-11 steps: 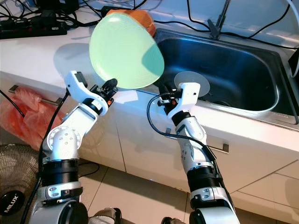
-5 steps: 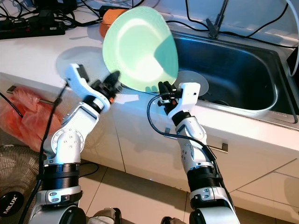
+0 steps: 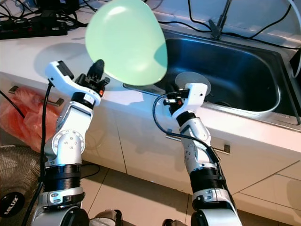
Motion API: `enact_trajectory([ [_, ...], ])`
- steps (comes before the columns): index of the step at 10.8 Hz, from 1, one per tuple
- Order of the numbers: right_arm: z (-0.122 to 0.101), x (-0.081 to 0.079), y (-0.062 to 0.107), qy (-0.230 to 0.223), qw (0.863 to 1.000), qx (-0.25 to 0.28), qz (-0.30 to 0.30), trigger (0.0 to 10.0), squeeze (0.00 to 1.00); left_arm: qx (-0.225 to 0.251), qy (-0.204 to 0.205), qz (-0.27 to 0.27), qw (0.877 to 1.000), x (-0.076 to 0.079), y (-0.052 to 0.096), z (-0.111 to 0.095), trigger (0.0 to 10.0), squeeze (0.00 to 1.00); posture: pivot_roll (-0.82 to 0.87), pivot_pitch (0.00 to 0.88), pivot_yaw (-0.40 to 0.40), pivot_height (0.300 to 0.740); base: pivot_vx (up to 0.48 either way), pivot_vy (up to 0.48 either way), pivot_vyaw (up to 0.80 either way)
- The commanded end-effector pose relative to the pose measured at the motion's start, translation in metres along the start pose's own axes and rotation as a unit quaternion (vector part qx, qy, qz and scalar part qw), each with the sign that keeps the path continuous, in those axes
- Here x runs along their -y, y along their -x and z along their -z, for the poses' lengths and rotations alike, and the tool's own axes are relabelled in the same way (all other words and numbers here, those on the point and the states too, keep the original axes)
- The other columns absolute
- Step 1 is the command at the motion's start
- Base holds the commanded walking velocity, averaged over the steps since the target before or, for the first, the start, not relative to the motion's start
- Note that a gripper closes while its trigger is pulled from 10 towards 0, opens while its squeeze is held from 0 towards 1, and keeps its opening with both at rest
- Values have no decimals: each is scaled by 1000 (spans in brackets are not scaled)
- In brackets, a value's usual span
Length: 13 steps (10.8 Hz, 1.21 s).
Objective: Kitchen organization
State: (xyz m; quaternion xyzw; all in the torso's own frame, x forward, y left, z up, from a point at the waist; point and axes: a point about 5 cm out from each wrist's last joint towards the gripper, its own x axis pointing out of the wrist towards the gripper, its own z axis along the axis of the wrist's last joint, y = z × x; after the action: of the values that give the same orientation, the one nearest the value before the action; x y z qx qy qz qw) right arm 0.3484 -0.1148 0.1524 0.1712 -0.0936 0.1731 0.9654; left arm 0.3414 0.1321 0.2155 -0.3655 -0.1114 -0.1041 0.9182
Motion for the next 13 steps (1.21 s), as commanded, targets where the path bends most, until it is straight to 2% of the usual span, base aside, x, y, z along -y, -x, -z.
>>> enact_trajectory([
  [1, -10, 1, -4, -6, 1000, 23, 5, 10000, 0, 25, -2, 31, 999, 13, -6, -8, 10000, 0, 210, 86, -37, 740, 0, 0, 0],
  [3, -11, 3, -4, -25, 999, 27, 15, 10000, 0, 29, 0, 32, 999, 9, -6, -8, 10000, 0, 212, 86, -36, 740, 0, 0, 0],
  [4, -13, 3, -5, -42, 998, 31, 18, 10000, 1000, 30, 0, 36, 999, 9, -6, -7, 10000, 0, 211, 84, -33, 740, 0, 0, 0],
  [7, -27, 5, -11, -116, 991, 56, 20, 10000, 1000, 29, 13, 48, 998, 11, -7, -6, 10000, 0, 205, 76, -34, 740, 0, 0, 0],
  [10, -34, 3, -15, -144, 987, 64, 16, 10000, 988, 37, 32, 57, 997, 14, -9, -7, 10000, 0, 204, 72, -36, 740, 0, 0, 0],
  [11, -35, 3, -16, -152, 986, 61, 16, 10000, 0, 41, 44, 77, 995, 21, -10, -9, 10000, 0, 207, 75, -39, 740, 0, 0, 0],
  [13, -35, 3, -17, -157, 986, 56, 14, 10000, 0, 44, 62, 105, 992, 30, -12, -10, 10000, 0, 210, 82, -41, 740, 0, 0, 0],
])
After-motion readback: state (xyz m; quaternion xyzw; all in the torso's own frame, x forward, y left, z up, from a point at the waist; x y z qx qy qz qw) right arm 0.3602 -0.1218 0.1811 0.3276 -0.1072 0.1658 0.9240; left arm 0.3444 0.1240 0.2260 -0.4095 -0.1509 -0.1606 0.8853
